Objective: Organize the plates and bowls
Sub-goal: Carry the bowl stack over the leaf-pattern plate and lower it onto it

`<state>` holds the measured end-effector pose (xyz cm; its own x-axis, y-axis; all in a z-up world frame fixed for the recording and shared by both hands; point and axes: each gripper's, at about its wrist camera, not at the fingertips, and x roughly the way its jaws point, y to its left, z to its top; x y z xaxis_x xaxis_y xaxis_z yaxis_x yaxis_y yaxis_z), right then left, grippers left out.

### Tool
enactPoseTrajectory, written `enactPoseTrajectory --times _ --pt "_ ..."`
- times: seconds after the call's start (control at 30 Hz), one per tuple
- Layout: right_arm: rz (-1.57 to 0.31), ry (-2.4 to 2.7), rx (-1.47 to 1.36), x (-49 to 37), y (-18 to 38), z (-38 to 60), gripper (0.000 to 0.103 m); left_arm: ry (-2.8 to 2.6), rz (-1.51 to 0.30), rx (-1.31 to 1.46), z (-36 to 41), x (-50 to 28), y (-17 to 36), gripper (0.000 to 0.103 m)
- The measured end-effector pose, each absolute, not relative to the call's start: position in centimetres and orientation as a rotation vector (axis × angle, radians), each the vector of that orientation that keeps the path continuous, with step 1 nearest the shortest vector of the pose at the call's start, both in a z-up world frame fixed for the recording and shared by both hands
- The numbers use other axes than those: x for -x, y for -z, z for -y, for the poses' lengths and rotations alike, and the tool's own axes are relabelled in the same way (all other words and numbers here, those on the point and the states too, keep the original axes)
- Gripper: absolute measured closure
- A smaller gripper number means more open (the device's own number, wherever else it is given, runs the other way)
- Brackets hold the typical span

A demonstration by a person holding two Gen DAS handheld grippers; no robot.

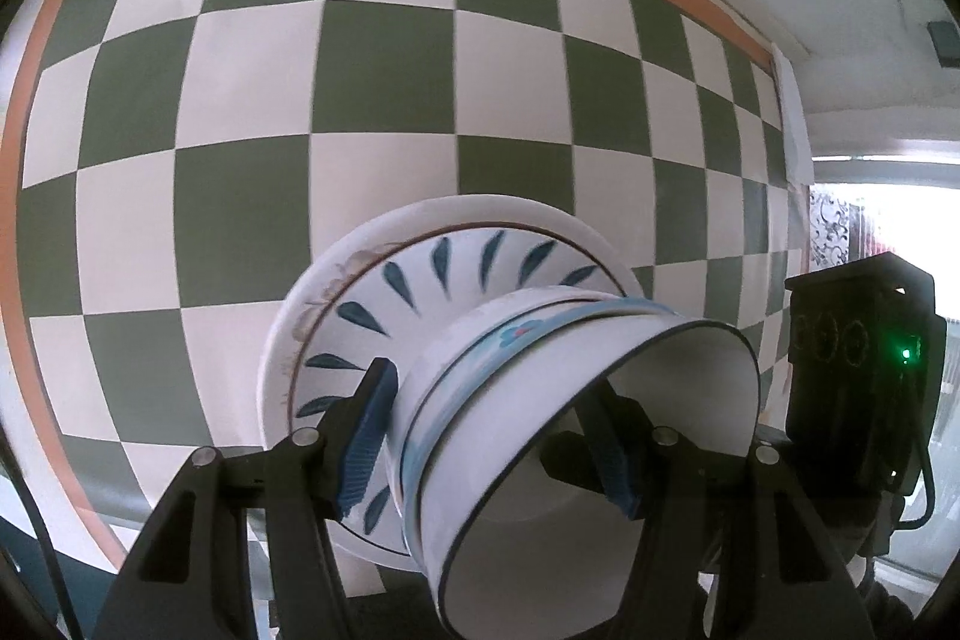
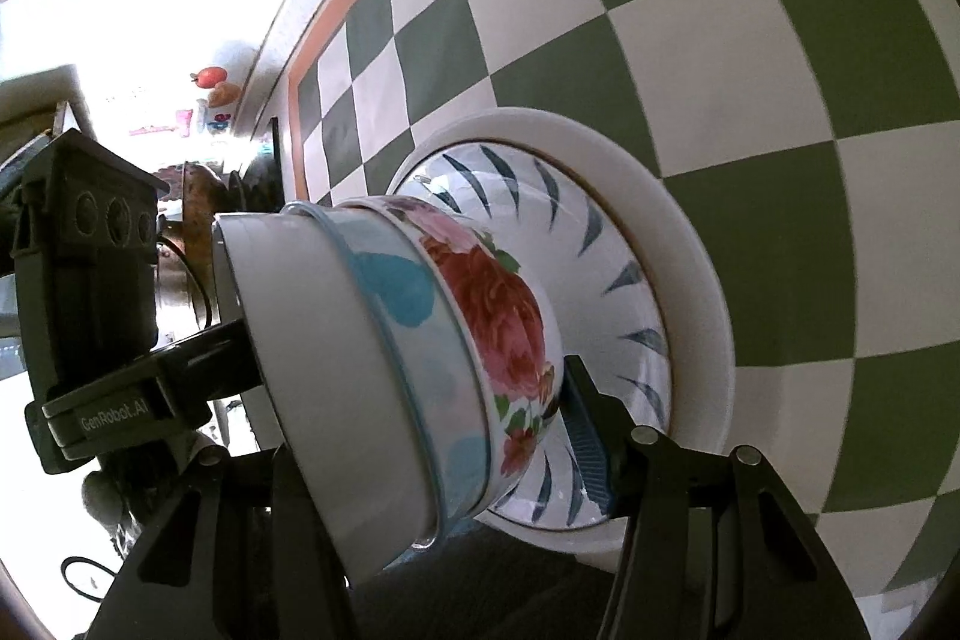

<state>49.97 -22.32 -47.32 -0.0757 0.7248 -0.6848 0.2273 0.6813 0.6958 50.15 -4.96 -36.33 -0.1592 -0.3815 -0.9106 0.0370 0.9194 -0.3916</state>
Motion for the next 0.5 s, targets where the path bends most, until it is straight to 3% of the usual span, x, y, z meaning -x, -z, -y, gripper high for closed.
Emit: enactPoseTrajectory --times 0.5 --pt "-1.654 -0.498 -0.725 -52.0 48.3 20.1 0.047 0.339 -1.706 0.297 3.4 -50.7 37.6 0.045"
